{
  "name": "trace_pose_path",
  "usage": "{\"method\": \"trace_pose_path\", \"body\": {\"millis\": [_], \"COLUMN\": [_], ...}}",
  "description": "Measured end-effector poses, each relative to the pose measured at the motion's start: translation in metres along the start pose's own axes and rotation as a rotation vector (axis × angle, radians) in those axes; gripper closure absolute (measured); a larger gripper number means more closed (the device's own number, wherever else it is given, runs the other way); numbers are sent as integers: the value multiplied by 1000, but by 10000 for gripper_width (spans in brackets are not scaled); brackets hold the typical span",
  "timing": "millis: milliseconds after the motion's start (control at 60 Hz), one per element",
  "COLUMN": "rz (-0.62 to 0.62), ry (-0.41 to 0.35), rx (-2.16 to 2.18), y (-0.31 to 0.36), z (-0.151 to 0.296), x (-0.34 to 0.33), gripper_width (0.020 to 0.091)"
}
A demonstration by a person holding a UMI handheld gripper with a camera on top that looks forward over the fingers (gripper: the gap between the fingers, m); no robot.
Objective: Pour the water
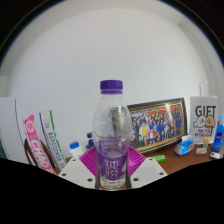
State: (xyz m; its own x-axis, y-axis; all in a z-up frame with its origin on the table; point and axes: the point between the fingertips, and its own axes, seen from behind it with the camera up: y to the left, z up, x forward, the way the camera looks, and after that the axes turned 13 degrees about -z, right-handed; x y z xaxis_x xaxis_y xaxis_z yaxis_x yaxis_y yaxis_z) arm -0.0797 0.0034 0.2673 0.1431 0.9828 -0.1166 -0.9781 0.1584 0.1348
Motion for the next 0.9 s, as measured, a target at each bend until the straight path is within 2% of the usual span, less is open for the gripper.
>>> {"method": "trace_pose_path", "body": {"millis": [217,467,500,550,667,750,783,850,867,900], "rz": [-56,-63,-54,-50,-47,-47,-43,-36,-39,-41], "ry": [95,167,133,121,115,166,202,262,265,271], "rx": [-192,-214,-202,-195,-191,-197,-203,-211,-210,-213], "y": [-63,-92,-92,-92,-91,-92,-92,-89,-88,-87], "z": [-96,-169,-165,-165,-165,-170,-175,-182,-183,-180], "x": [36,52,50,49,48,47,45,37,35,30], "gripper_width": [763,755,758,751,650,574,488,260,234,255]}}
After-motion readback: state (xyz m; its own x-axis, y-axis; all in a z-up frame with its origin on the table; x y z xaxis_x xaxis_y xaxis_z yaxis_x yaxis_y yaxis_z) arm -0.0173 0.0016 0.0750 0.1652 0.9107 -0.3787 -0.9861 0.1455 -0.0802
